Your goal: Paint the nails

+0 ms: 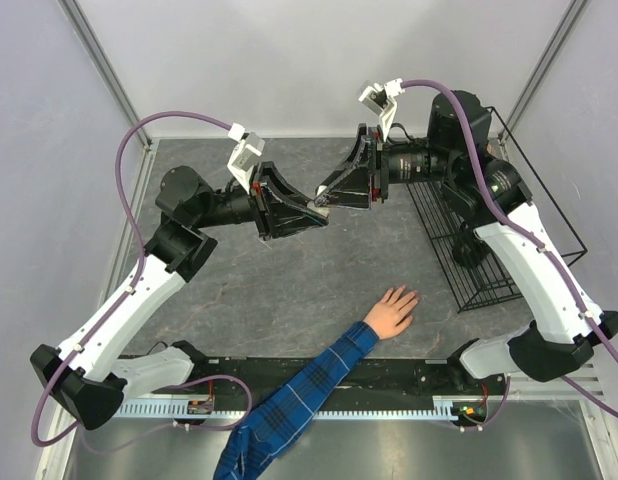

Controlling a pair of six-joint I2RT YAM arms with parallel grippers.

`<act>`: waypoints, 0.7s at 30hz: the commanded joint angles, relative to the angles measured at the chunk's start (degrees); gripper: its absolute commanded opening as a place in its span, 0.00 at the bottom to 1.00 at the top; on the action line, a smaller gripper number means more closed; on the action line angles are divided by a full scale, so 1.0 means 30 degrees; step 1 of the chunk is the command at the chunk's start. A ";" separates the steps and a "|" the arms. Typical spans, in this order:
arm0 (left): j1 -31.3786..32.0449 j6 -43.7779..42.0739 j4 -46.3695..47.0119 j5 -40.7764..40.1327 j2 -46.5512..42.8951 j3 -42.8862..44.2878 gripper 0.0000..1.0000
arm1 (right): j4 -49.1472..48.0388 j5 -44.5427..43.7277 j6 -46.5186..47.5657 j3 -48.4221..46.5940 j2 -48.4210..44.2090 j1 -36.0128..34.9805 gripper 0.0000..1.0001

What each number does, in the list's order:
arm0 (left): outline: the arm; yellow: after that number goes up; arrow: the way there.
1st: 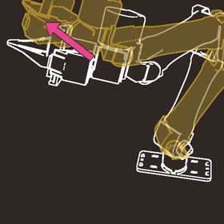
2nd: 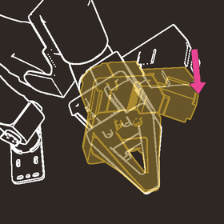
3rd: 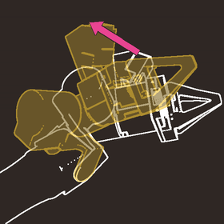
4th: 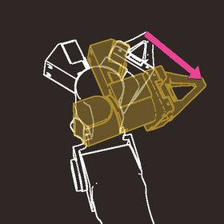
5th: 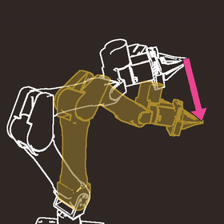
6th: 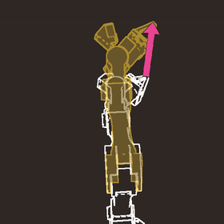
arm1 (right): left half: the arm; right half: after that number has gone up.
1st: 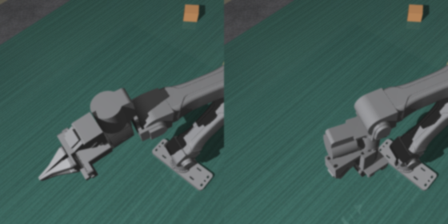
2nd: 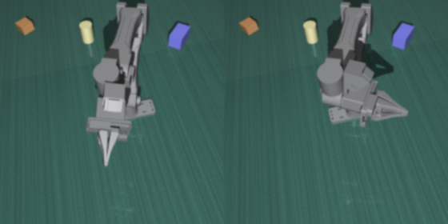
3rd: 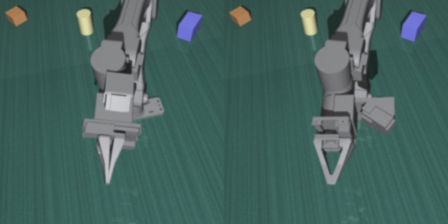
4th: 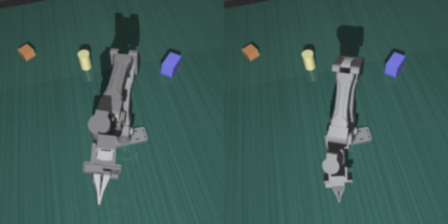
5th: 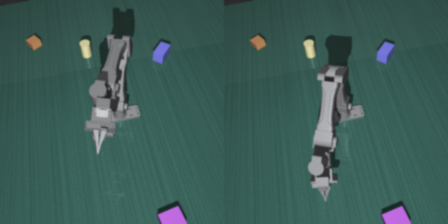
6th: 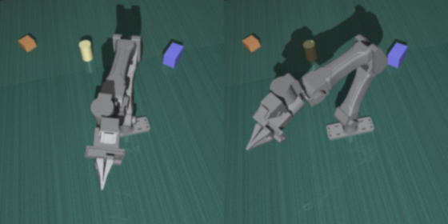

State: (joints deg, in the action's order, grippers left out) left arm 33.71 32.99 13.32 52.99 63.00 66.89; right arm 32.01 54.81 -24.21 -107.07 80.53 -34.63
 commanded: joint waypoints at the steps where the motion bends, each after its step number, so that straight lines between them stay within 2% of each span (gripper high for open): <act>1: -0.0193 0.0897 0.1155 0.0617 -0.0112 0.0437 0.02 | -0.0914 0.0013 0.0129 0.0152 -0.0506 0.0030 0.43; 3: -0.0281 0.0868 0.1155 0.0617 -0.0054 0.0495 0.02 | -0.0943 -0.0163 0.0188 0.0181 -0.0477 0.0030 0.40; 6: -0.0310 0.0693 0.1010 0.0471 0.0063 0.0641 0.02 | -0.0885 -0.0543 0.0275 0.0035 -0.0418 0.0031 0.28; 7: -0.0310 0.0286 0.0777 0.0094 0.0122 0.0874 0.02 | -0.0885 -0.0602 0.0276 0.0005 -0.0389 0.0030 0.19; 9: -0.0310 -0.0476 -0.0477 -0.0726 0.0180 0.1168 0.02 | -0.0856 -0.1011 0.0276 -0.0053 -0.0360 0.0030 0.11; 10: -0.0310 -0.1698 -0.1182 -0.2036 0.0326 0.1546 0.02 | -0.0855 -0.1187 0.0305 -0.0024 -0.0389 0.0030 0.03; 11: -0.0310 -0.2320 -0.1740 -0.2977 0.0356 0.1753 0.02 | -0.0768 -0.1508 0.0421 0.0034 -0.0418 0.0030 0.00; 12: -0.0310 -0.2848 -0.2180 -0.4146 0.0415 0.1900 0.02 | -0.0129 -0.2816 0.0654 0.0034 -0.0418 0.0001 0.00; 13: -0.0310 -0.3723 -0.2707 -0.6536 0.0502 0.2105 0.02 | 0.0312 -0.3815 0.1208 -0.0024 -0.0418 -0.0057 0.00; 14: -0.0310 -0.4167 -0.2712 -0.7488 0.0764 0.2223 0.02 | 0.0810 -0.4753 0.1532 -0.0314 -0.0331 -0.0318 0.00; 15: -0.0194 -0.4810 -0.2799 -0.8455 0.0941 0.2398 0.02 | 0.2236 -0.8127 0.1855 -0.0636 -0.0301 -0.0611 0.00; 16: 0.0358 -0.6324 -0.3148 -1.0988 0.1145 0.2864 0.02 | 0.2946 -1.0017 0.2496 -0.1074 0.0047 -0.1919 0.00; 17: 0.0769 -0.7267 -0.3239 -1.2290 0.1699 0.3129 0.02 | 0.3736 -1.1979 0.2821 -0.2239 0.0312 -0.2889 0.00; 18: 0.1267 -0.9394 -0.3239 -1.4681 0.1994 0.3625 0.02 | 0.5310 -1.7307 0.2883 -0.3005 0.0662 -0.4001 0.00; 19: 0.2345 -1.0518 -0.3036 -1.5981 0.2432 0.3949 0.02 | 0.5877 -1.8723 0.2796 -0.3679 0.1449 -0.5637 0.00; 21: 0.3231 -1.2367 -0.2801 -1.8648 0.3804 0.5029 0.02 | 0.7541 -2.1711 0.1162 -0.5584 0.2302 -0.6587 0.00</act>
State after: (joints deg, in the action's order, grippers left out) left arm 38.54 14.11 1.06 24.51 67.94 74.65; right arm 40.71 10.22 -16.45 -115.28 83.37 -43.20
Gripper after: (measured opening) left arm 0.297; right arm 0.053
